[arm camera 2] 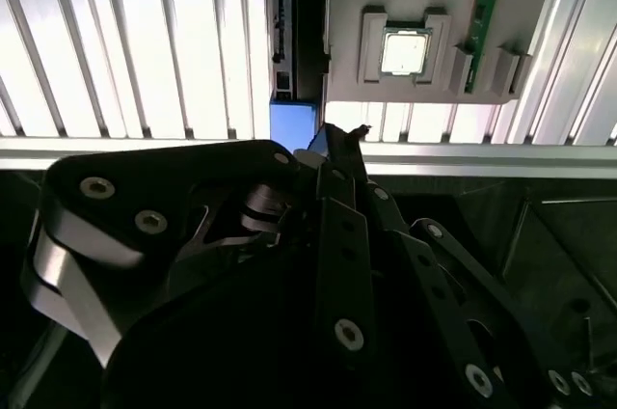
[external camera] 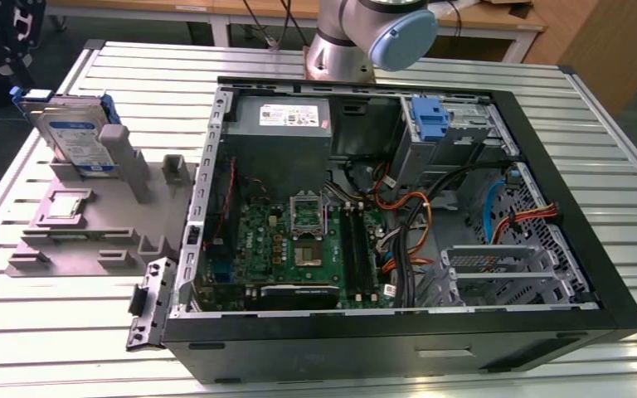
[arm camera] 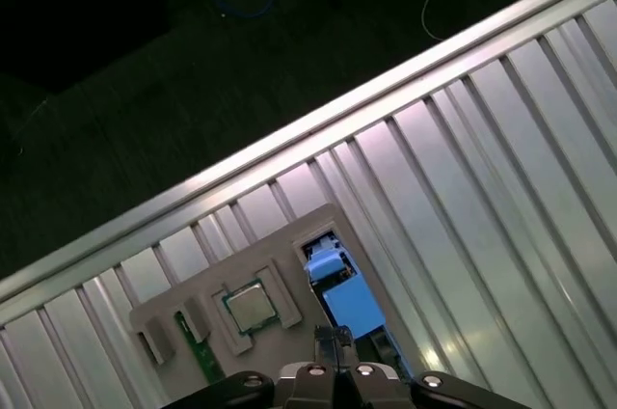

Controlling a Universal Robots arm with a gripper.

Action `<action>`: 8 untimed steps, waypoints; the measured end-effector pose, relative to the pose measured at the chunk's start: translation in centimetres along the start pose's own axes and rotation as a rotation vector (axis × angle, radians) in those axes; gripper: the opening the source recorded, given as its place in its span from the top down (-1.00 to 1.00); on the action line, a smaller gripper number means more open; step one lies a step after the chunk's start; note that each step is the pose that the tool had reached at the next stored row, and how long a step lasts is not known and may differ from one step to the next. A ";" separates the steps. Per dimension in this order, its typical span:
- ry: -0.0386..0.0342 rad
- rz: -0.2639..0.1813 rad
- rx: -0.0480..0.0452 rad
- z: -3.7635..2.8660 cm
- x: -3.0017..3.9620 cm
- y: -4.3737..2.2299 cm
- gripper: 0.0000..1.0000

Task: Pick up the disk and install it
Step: 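Pick up the disk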

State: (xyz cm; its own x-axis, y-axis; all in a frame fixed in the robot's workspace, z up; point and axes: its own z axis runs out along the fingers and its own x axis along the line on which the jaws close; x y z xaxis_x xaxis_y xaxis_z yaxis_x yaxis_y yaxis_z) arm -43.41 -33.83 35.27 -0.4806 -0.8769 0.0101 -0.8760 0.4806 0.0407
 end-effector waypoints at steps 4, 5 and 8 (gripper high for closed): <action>0.0025 -0.063 0.0006 0.00 0.00 0.00 0.80; 0.0030 -0.073 0.0007 0.00 0.00 0.00 0.80; 0.0032 -0.078 0.0007 0.00 0.00 0.00 0.80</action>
State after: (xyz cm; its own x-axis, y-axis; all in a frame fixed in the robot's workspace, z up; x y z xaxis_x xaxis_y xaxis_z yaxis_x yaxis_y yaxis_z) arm -43.41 -33.83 35.28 -0.4111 -0.9115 0.0101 -0.9107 0.4112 0.0408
